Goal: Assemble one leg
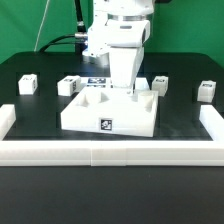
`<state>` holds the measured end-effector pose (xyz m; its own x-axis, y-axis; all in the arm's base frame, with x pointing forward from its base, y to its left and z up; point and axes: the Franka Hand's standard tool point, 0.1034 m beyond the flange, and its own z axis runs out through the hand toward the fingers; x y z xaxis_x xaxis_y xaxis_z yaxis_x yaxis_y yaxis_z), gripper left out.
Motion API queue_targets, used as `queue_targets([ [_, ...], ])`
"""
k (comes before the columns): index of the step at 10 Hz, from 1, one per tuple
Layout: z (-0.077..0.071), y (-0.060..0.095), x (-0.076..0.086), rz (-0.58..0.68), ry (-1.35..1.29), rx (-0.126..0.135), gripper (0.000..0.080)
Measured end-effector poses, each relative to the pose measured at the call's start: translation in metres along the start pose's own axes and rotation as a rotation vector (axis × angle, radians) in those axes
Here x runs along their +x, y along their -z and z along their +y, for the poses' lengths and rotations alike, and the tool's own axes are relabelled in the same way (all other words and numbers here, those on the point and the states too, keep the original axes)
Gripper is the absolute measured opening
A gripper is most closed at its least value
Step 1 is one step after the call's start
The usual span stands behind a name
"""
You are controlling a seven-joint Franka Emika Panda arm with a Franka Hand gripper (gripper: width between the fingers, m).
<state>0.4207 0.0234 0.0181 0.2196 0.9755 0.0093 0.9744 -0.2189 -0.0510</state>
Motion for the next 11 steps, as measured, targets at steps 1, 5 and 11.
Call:
queue_targets([
  [1,0.0,0.0,0.0,0.0,0.0,0.0,0.0057],
  [5,0.0,0.0,0.0,0.0,0.0,0.0,0.0057],
  [11,0.024,0.001,0.015,0.004,0.108,-0.018,0.0057],
])
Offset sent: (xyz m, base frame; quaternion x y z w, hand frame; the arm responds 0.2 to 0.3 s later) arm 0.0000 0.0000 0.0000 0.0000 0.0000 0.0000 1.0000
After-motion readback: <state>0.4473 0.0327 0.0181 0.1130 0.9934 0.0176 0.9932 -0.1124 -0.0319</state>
